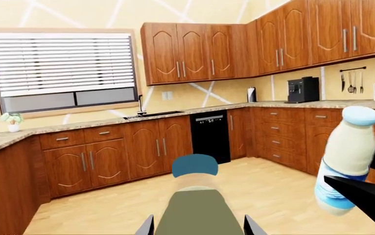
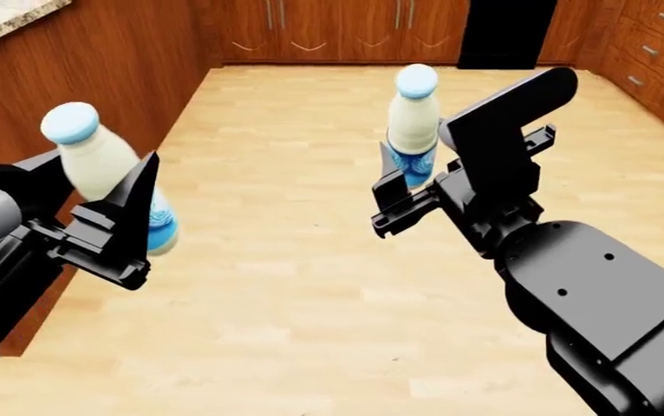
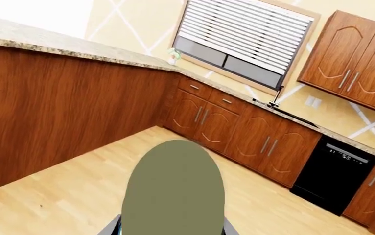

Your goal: Move the drinks to the dining counter.

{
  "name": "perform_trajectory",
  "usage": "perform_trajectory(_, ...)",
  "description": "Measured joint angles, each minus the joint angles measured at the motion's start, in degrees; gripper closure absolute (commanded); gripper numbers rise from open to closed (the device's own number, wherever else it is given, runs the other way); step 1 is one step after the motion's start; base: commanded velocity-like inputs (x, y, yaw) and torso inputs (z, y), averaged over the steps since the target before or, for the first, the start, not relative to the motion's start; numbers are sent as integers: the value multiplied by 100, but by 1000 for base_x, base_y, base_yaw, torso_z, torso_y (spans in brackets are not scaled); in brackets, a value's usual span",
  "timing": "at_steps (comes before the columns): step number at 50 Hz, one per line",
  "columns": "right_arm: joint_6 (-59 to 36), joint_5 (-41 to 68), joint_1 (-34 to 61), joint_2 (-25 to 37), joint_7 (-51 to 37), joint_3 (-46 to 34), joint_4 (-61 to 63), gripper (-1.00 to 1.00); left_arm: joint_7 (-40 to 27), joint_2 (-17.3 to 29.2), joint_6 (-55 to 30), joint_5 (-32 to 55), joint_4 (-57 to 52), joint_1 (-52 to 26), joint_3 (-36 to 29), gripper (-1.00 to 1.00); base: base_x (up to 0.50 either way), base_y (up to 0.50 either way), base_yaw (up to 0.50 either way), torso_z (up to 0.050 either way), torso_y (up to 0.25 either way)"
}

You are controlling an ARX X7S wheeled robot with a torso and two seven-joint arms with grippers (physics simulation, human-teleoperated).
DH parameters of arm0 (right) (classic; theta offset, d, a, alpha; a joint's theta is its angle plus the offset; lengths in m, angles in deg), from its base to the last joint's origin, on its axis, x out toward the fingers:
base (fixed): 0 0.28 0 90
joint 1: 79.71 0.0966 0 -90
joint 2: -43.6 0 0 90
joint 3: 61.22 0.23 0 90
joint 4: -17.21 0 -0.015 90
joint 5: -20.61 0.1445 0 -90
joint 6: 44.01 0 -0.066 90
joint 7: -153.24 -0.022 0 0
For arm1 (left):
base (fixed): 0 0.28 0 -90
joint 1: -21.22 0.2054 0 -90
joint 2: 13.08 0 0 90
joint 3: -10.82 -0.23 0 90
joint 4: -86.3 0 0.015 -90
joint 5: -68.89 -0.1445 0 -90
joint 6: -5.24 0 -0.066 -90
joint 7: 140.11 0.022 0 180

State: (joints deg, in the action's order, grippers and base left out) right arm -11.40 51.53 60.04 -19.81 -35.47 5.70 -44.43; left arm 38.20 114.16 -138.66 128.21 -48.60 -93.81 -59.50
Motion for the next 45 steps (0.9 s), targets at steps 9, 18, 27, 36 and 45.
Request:
perform_trajectory(9, 5, -19, 15, 14, -16, -47, -1, 100, -1, 18, 26, 10, 3, 22, 6, 100, -504, 300, 0, 0, 2)
perform_trajectory(18, -11, -19, 51, 27, -26, -71, 4, 100, -9, 28, 38, 17, 21, -8, -35, 100, -504, 301, 0, 1, 1)
perform_trajectory(27, -44, -13, 83, 41, -41, -92, 32, 100, 11, 21, 81, -24, 52, -11, -96, 100, -504, 300, 0, 0, 2)
perform_trajectory(36, -39, -6, 96, 47, -41, -126, 36, 100, -8, 48, 78, 6, 44, -20, -113, 100, -504, 299, 0, 1, 1)
perform_trajectory(45, -124, 30, 192, 49, -60, -126, 98, 100, -159, 160, -35, 218, -2, -161, -65, 100, -504, 299, 0, 0, 2)
